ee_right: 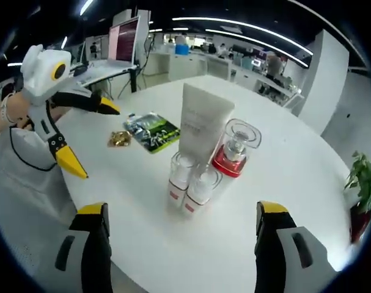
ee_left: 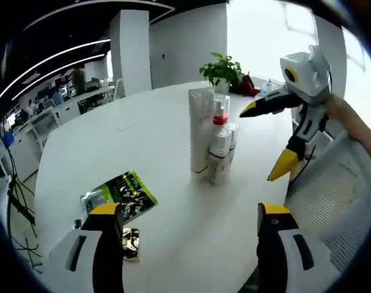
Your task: Arrange the skincare products in the storage area until every visible bottle or jar stands upright without overlapping.
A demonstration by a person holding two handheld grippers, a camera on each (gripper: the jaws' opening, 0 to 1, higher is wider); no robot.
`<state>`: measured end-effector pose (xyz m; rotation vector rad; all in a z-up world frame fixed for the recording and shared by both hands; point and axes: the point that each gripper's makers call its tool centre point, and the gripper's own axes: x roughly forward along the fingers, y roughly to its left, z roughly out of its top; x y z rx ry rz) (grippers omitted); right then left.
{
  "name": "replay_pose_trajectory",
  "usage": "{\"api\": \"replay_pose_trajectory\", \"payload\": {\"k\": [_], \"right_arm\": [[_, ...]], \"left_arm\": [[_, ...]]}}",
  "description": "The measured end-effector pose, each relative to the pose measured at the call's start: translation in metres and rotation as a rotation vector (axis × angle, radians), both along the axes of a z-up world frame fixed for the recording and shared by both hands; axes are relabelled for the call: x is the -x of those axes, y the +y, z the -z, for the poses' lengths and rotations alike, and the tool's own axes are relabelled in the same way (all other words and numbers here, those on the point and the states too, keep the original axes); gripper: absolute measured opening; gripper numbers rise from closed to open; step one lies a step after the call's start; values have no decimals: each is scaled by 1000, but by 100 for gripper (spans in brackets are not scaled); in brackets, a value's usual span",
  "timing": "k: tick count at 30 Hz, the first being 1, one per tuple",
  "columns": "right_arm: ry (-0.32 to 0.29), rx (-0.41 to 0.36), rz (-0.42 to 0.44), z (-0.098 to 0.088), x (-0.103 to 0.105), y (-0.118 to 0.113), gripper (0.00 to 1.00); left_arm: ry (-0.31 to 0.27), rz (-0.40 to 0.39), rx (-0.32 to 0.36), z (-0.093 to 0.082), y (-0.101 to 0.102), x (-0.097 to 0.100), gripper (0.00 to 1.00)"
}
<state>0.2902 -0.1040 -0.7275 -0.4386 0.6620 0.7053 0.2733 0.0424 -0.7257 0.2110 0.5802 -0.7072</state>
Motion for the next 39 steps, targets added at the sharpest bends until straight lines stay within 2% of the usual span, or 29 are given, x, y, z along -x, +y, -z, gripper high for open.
{"api": "replay_pose_trajectory", "payload": {"k": [5, 9, 19, 22, 28, 30, 31, 32, 35, 39], "right_arm": [[26, -4, -3, 4, 5, 0, 99], [20, -10, 10, 3, 4, -2, 99], [16, -13, -10, 3, 5, 3, 99], [-6, -30, 3, 0, 2, 3, 99], [-5, -48, 21, 2, -2, 1, 100], [-7, -54, 13, 3, -3, 3, 100], [-6, -54, 16, 3, -3, 3, 100], [-6, -52, 20, 4, -4, 2, 100], [-9, -40, 38, 7, -5, -3, 100], [-8, -37, 48, 8, -4, -5, 100]], "left_arm": [[8, -10, 13, 1, 5, 1, 96], [8, -26, 15, 2, 10, 3, 99], [23, -62, 22, 2, 20, 7, 99], [21, -80, 24, 3, 22, 8, 99], [18, -95, 48, 6, 24, 8, 99], [15, -98, 29, 8, 26, 8, 99], [-12, -62, -27, 8, 27, 9, 99], [-32, -64, -36, 6, 27, 7, 99], [-27, -66, -14, 4, 26, 6, 99], [-61, -73, -1, -3, 27, 2, 99]]}}
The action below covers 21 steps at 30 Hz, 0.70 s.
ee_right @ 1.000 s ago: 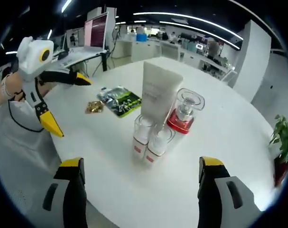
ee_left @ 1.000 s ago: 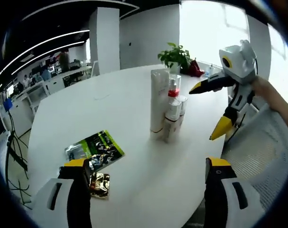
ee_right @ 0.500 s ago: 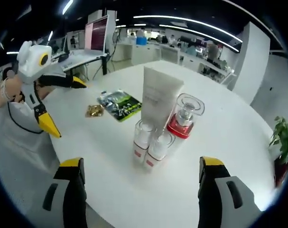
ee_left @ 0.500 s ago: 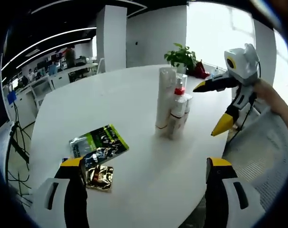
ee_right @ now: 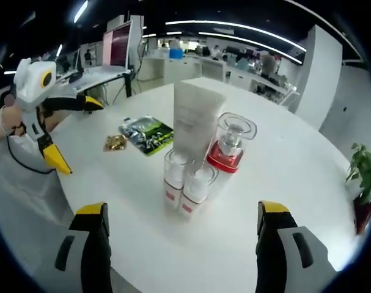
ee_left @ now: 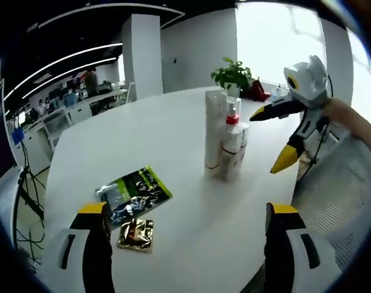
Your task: Arrange the skincare products in the storage area until every visible bottle or jar stands upright without overlapping.
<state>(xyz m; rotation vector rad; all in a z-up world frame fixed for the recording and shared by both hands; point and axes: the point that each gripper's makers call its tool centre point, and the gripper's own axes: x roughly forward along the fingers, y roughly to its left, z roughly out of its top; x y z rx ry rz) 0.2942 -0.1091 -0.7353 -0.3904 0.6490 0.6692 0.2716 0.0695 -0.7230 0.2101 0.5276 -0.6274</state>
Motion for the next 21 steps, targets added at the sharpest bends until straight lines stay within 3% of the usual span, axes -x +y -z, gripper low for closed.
{"api": "replay_pose_trajectory", "payload": {"k": [6, 9, 14, 21], "right_arm": [[-20, 31, 18, 0, -4, -8, 100], [6, 44, 25, 6, -1, -11, 100], [-4, 66, 15, 6, 0, -10, 100], [-31, 58, 36, 4, -9, -15, 100]], "left_arm": [[-24, 13, -2, -6, -10, 1, 99], [-17, 35, 8, -5, -17, 3, 99], [-30, 89, -36, -4, -24, 10, 99], [-29, 80, 5, -7, -26, 6, 99]]}}
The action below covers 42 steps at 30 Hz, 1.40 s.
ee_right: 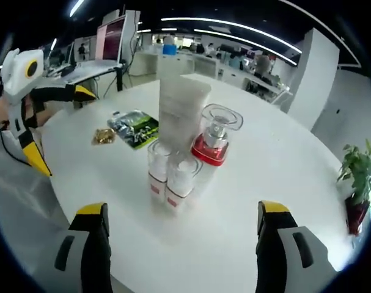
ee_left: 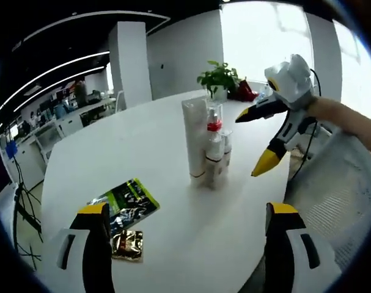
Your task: Arrange the skincare products in the storage area until every visible bottle or jar stands upright without overlapping.
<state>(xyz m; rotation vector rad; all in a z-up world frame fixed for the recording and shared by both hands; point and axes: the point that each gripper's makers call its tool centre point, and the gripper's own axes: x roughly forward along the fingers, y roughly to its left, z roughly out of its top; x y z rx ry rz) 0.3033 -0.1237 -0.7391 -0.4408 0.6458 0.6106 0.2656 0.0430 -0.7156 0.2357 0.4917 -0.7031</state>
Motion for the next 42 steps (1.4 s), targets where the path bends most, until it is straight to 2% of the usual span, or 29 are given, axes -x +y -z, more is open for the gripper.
{"api": "replay_pose_trajectory", "payload": {"k": [4, 8, 13, 14, 16, 18, 20, 22, 23, 24, 25, 26, 32, 36, 38, 39, 42], "right_arm": [[8, 12, -11, 4, 3, 2, 100], [-15, 20, -17, -1, 0, 1, 100], [-47, 18, -26, -11, -3, 4, 100], [-64, 13, -27, -15, -4, 5, 100], [-75, -12, -25, -18, -4, 7, 100], [-47, -2, -24, -15, -1, 6, 100], [-72, 1, -17, -18, -3, 4, 100], [-65, -15, -7, -18, -2, 2, 100], [-60, -22, -3, -17, -1, 2, 100], [-55, -19, -6, -17, -1, 2, 100], [-58, -15, -5, -17, -2, 1, 100], [-62, -10, -3, -18, -3, 0, 100], [-61, -14, -1, -18, -8, -1, 100], [-10, -160, 3, -23, -1, 14, 100], [-16, -216, 3, -30, -3, 18, 99], [-11, -238, 8, -32, -4, 18, 99], [-29, -239, 9, -44, -1, 20, 99]], "left_arm": [[25, 4, 3, 4, 0, 3, 99], [-1, -3, -6, -3, 0, 0, 99], [-21, -14, 12, -13, 0, -1, 99], [-44, -26, 29, -16, 1, -2, 99], [-13, -39, 50, -12, 2, -2, 99], [20, -22, 26, -6, 2, -3, 99], [-4, -32, 32, -11, 1, -6, 98], [-8, -26, 54, -13, -2, -3, 99], [7, -21, 61, -12, -3, -2, 99], [42, -8, 90, -11, -6, 2, 99], [66, 2, 147, -14, -10, 2, 99], [70, -5, 168, -17, -9, 1, 98], [38, -37, 119, -20, 23, -17, 98], [38, -68, 103, -17, 45, -28, 98], [39, -79, 84, -14, 55, -31, 98], [39, -84, 80, -12, 59, -32, 98], [50, -111, 84, -7, 72, -36, 98]]}}
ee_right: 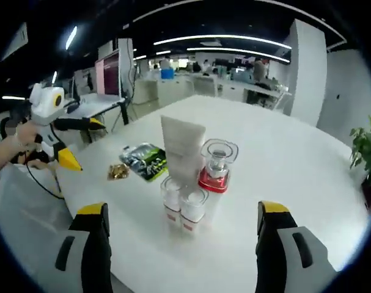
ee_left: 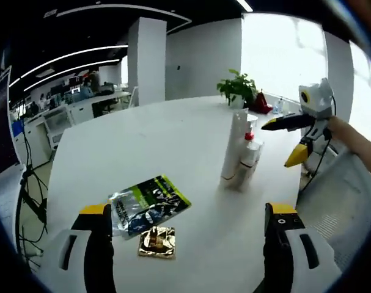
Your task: Arrange the skincare products in the storage area until every visible bottle or jar stands upright without overlapping.
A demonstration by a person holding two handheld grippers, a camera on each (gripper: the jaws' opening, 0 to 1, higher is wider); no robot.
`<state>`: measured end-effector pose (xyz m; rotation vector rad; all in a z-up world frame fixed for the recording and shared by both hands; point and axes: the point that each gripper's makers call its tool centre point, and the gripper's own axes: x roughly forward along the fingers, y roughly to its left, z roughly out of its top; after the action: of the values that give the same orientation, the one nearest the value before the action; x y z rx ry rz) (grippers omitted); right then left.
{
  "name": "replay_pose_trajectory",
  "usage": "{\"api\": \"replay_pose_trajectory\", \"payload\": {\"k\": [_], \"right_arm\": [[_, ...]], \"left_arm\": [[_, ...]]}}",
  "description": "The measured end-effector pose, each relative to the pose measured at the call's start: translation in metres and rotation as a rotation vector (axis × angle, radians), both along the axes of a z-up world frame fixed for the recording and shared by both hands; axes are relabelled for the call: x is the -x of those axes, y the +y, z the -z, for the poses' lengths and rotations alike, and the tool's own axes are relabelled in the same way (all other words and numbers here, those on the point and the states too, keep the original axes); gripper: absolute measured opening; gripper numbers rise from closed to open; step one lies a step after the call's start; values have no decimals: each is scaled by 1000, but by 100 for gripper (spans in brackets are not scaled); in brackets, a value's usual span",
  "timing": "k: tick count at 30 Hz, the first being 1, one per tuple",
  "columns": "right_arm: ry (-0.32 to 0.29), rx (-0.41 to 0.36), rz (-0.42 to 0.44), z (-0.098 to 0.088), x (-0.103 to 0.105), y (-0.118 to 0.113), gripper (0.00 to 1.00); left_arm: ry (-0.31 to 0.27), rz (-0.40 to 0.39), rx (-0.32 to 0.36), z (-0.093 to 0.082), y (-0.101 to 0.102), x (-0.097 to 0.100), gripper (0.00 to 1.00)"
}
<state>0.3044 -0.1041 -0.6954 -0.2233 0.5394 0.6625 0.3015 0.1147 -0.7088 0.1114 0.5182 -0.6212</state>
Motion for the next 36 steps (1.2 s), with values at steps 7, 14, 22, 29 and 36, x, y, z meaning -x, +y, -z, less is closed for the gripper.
{"api": "replay_pose_trajectory", "payload": {"k": [7, 14, 22, 29, 36], "right_arm": [[-70, 64, -77, -25, 12, 25, 99], [-103, 97, -182, -43, 23, 58, 95], [-110, 105, -339, -46, 37, 104, 88], [-18, 51, -387, -17, 33, 129, 81], [9, 17, -348, 0, 19, 139, 65]], "left_arm": [[27, -24, -1, 14, 18, -3, 98], [50, -22, -14, 25, 28, -3, 96], [70, -43, -2, 36, 38, -5, 91], [93, -26, 1, 46, 37, -8, 83], [110, -41, 0, 55, 42, -19, 76]]}}
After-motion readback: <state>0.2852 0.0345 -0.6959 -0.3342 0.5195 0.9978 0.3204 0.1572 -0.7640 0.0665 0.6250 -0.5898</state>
